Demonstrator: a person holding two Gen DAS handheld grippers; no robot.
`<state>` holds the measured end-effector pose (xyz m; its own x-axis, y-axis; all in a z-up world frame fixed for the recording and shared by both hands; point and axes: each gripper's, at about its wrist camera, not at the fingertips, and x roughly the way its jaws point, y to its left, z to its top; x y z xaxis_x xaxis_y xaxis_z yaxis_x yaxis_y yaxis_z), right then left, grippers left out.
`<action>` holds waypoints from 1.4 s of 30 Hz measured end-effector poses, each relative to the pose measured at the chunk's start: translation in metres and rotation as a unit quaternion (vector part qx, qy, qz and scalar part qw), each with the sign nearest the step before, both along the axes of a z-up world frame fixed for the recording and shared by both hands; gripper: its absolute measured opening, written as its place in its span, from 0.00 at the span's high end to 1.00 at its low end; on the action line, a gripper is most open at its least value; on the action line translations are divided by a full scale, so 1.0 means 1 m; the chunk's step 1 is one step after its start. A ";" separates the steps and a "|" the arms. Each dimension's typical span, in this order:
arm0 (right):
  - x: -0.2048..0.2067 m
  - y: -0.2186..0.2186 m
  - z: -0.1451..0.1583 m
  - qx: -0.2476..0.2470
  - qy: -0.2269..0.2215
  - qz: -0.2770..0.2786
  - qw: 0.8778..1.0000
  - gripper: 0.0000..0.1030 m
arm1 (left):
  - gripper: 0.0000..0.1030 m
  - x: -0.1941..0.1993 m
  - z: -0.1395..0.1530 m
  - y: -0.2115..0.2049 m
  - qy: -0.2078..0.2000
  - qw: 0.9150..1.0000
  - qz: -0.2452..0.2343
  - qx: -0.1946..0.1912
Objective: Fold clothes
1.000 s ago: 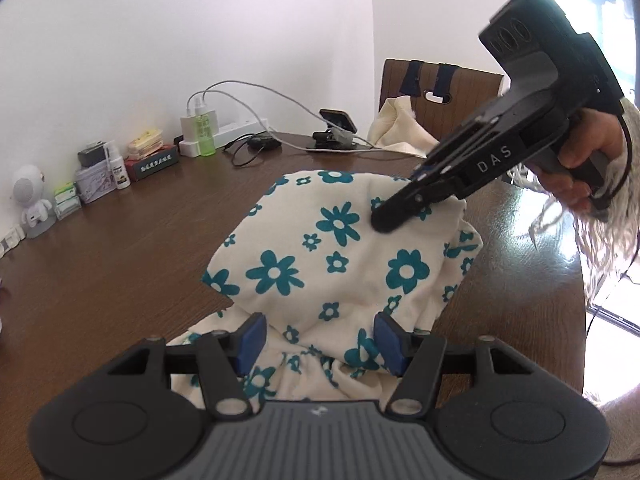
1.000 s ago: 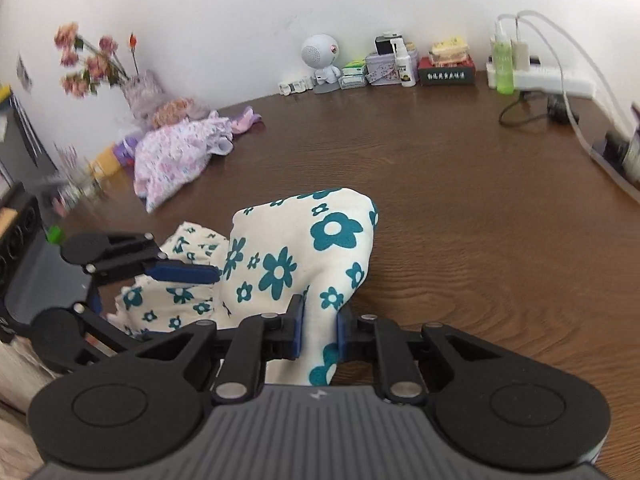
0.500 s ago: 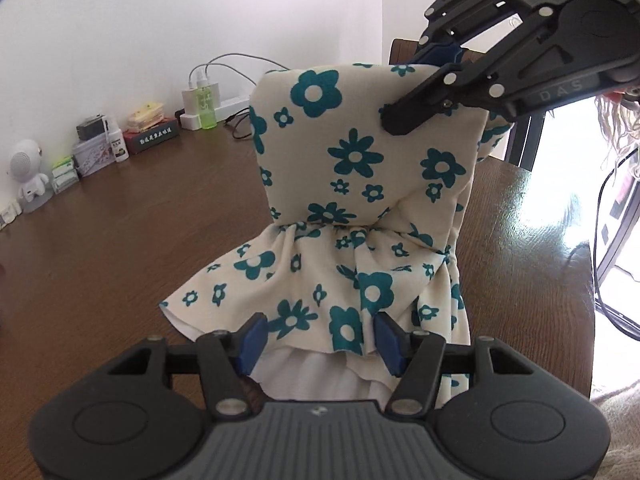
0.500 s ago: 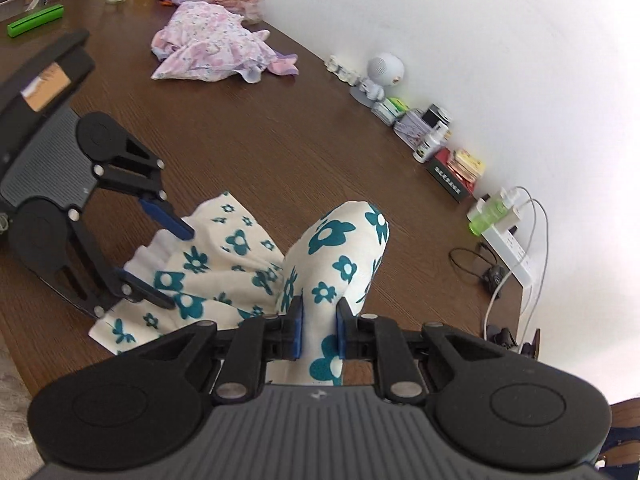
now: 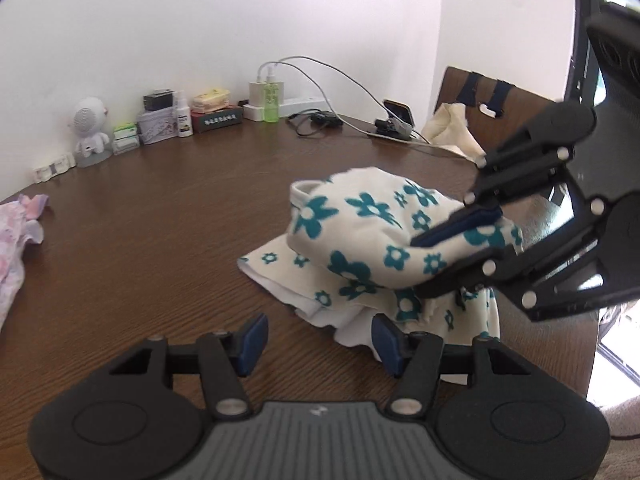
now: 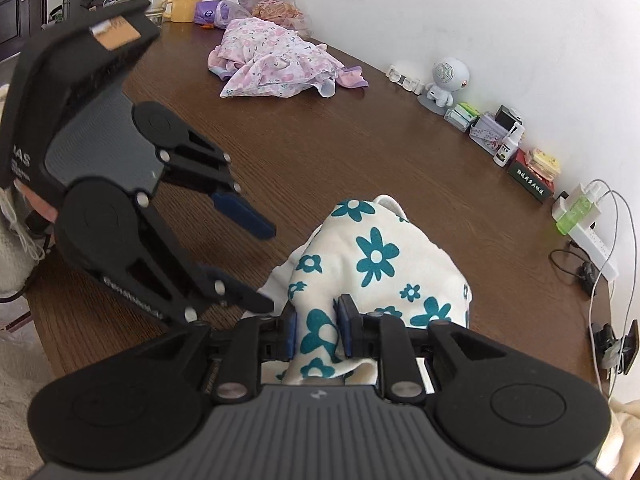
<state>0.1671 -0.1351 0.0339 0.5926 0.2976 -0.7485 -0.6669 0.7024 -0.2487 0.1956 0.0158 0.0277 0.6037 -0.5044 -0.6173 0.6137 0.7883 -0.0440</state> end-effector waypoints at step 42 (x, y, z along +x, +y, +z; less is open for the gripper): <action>-0.035 -0.129 -0.005 0.321 0.035 -0.218 0.921 0.27 | 0.08 0.058 0.053 -0.047 -0.037 0.997 -0.073 0.004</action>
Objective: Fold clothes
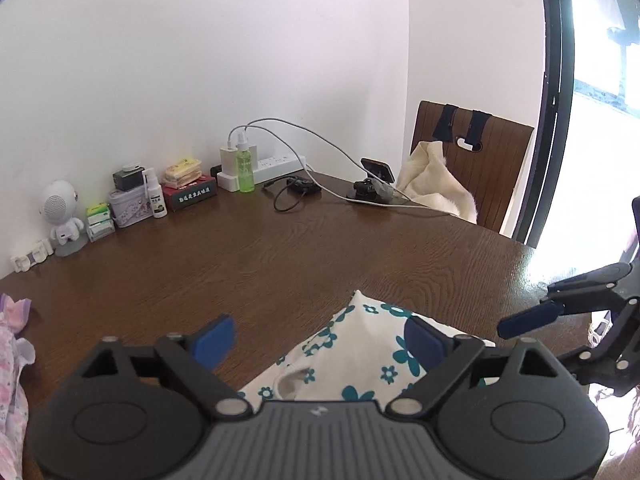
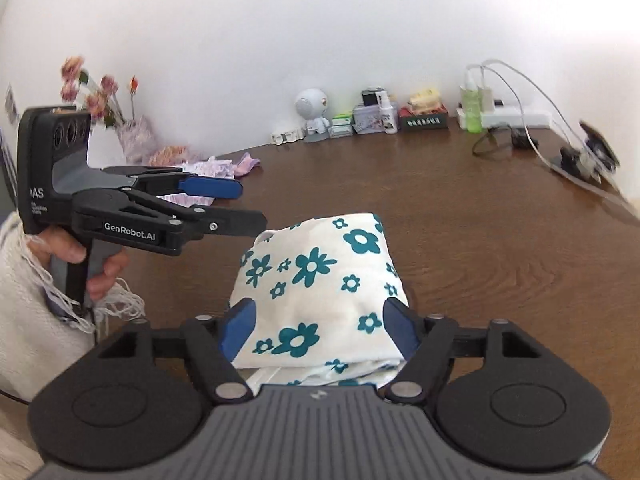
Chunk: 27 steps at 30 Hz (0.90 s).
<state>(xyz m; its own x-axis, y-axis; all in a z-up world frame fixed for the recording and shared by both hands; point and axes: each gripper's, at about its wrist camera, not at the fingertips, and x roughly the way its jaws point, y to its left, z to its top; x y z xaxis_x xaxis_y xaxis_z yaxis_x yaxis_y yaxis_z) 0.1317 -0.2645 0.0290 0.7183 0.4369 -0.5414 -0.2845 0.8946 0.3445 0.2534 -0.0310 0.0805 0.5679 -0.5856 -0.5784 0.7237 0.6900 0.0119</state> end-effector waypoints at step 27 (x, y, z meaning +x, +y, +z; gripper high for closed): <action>0.026 -0.015 -0.047 0.144 0.138 -0.113 0.973 0.44 | 0.36 0.086 -0.076 0.037 0.267 0.955 -0.013 -0.130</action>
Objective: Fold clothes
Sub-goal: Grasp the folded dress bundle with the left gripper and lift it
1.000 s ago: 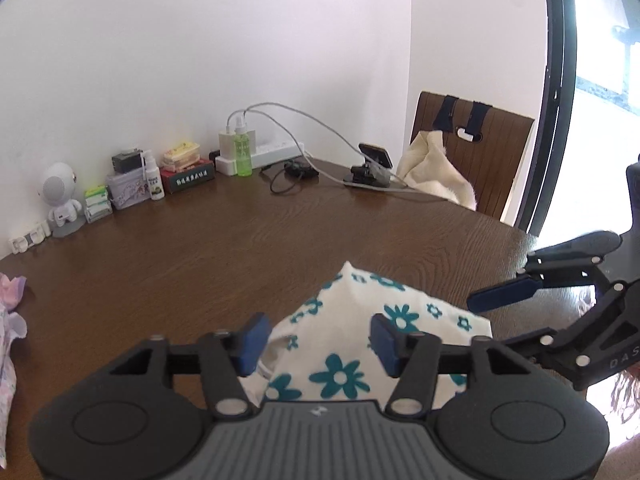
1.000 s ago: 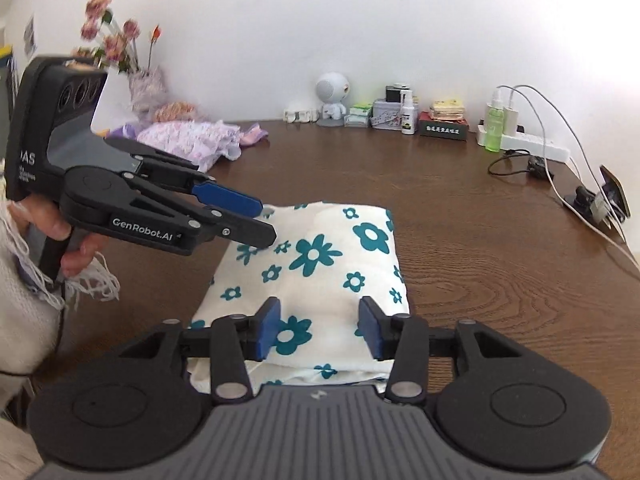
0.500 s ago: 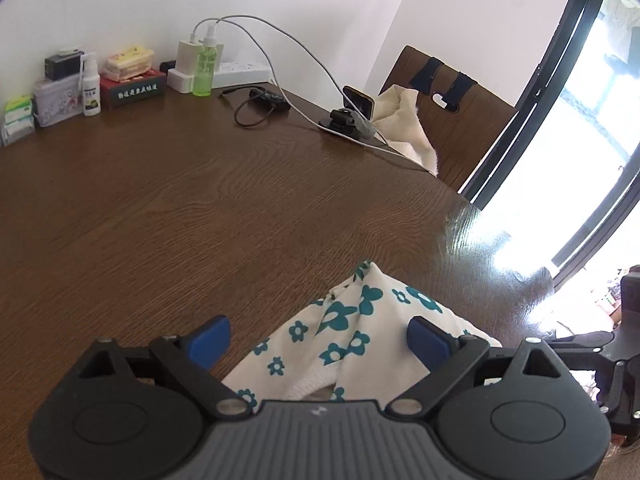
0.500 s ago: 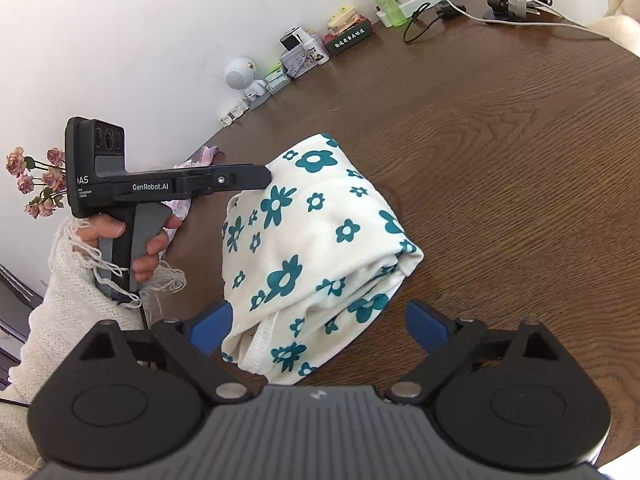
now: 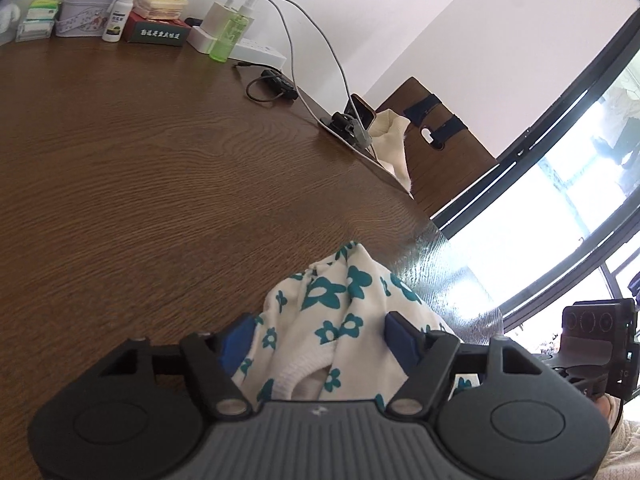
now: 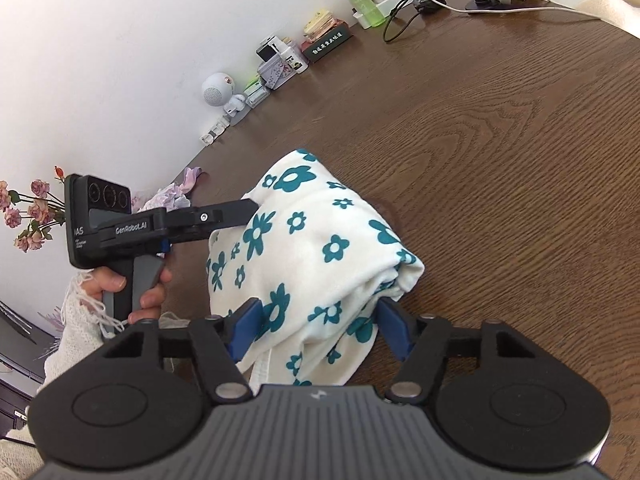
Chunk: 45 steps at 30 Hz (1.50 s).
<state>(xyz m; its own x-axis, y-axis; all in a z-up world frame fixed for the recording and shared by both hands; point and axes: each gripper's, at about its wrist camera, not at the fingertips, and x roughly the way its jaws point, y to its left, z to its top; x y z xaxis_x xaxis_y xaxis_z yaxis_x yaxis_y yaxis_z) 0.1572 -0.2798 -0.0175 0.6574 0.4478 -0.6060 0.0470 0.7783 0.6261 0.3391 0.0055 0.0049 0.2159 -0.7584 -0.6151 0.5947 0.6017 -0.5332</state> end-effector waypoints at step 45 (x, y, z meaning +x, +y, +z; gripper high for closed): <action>0.030 0.032 0.000 -0.047 -0.059 0.227 0.971 0.49 | 0.47 -0.166 -0.003 0.023 -0.013 0.946 0.324 -0.023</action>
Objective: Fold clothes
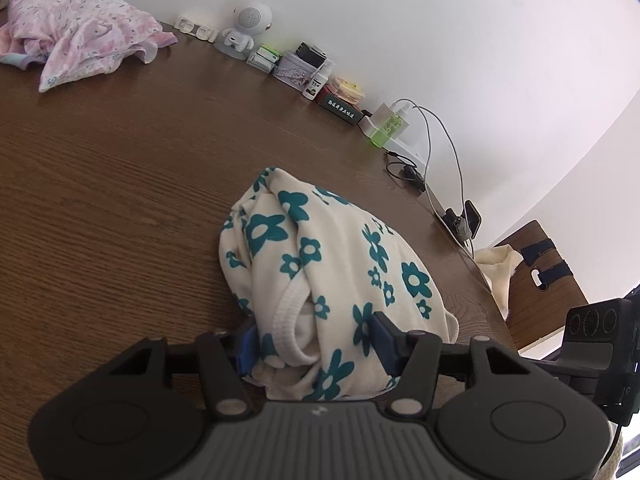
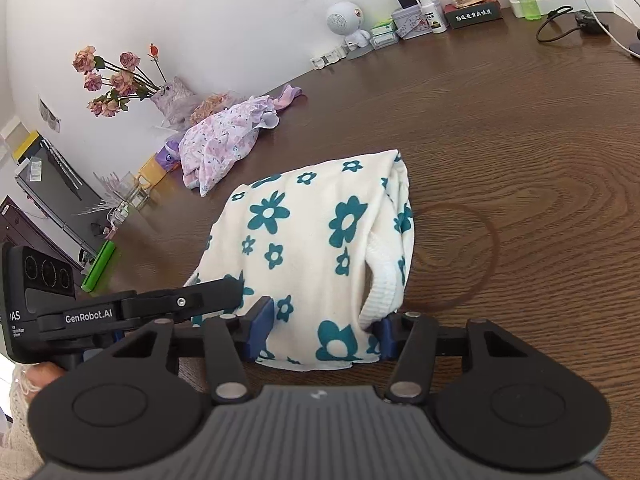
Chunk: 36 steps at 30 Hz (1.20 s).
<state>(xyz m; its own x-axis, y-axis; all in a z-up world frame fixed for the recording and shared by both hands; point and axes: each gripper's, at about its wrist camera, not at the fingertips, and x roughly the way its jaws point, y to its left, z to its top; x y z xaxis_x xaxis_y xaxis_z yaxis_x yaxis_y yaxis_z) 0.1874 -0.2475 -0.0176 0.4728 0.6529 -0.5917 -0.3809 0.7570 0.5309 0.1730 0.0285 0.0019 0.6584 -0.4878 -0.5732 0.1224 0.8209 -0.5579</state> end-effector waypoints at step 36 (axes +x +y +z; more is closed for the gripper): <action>-0.079 0.008 0.033 -0.114 -0.114 -0.127 0.979 0.00 | 0.00 -0.051 0.042 -0.009 -0.073 0.983 0.078 0.152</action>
